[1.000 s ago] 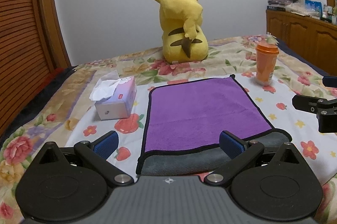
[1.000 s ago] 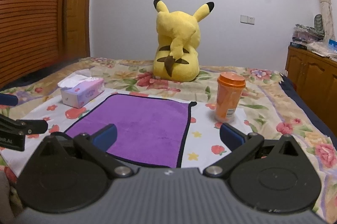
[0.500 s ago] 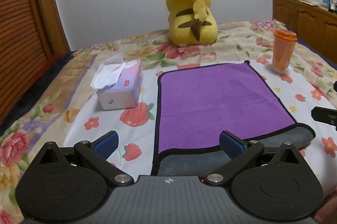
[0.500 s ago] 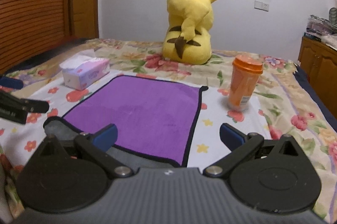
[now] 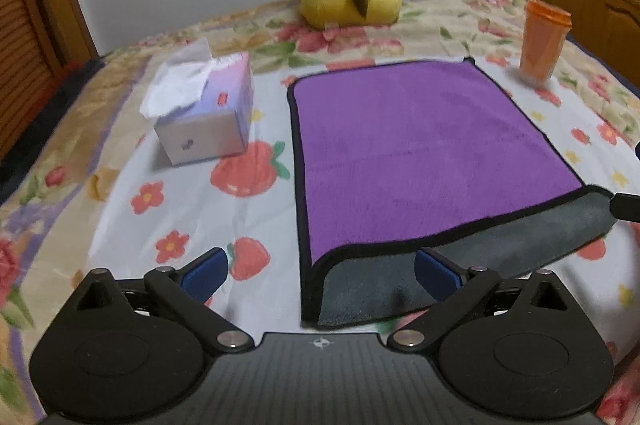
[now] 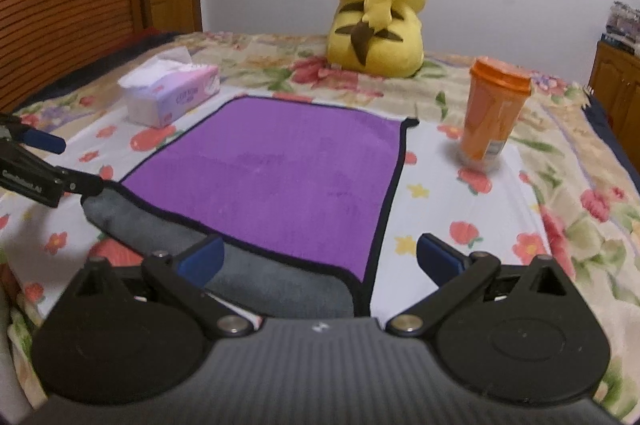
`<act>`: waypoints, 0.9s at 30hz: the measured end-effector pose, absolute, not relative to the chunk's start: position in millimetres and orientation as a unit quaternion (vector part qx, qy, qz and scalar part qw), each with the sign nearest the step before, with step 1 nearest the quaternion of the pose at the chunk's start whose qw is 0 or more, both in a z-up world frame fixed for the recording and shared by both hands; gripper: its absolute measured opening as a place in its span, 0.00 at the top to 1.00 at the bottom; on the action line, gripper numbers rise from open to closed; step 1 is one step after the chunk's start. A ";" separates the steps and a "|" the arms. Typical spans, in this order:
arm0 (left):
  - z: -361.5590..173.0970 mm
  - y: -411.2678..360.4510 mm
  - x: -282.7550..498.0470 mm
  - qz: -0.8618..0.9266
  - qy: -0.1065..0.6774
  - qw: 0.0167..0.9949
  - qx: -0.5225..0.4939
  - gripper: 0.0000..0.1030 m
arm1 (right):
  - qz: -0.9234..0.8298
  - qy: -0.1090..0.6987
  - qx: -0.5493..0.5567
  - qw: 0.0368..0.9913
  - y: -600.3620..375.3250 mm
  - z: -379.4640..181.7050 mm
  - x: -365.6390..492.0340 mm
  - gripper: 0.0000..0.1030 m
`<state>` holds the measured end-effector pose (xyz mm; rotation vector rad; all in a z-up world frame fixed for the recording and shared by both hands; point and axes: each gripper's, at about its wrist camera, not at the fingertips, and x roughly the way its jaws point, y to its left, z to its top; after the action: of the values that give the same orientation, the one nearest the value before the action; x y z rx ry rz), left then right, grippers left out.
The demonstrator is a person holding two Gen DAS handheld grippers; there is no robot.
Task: Fold towel
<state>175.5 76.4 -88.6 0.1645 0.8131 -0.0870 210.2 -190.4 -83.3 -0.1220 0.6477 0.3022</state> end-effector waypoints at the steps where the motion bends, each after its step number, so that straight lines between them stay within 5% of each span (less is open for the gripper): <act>1: -90.6 78.0 177.0 -0.045 0.400 0.912 0.078 0.01 | 0.148 0.321 -0.059 0.934 -190.4 -84.7 211.4 0.01; 9: -99.2 91.5 187.5 -0.058 0.427 0.901 0.040 0.15 | 0.150 0.351 -0.059 0.922 -190.9 -98.8 223.0 0.01; 13: -101.1 94.1 188.7 -0.063 0.432 0.899 0.027 0.24 | 0.154 0.371 -0.057 0.914 -190.4 -105.7 228.7 0.15; 17: -103.2 92.6 189.0 -0.073 0.435 0.897 0.025 0.37 | 0.153 0.387 -0.047 0.908 -193.3 -109.9 232.3 0.16; 27: -106.7 90.7 188.0 -0.087 0.446 0.890 0.018 0.58 | 0.165 0.409 -0.021 0.897 -197.9 -112.5 234.7 0.36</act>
<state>188.0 90.7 -106.7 0.0377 0.9264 -0.1812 234.7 -197.9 -112.5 -0.0431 0.8481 0.3428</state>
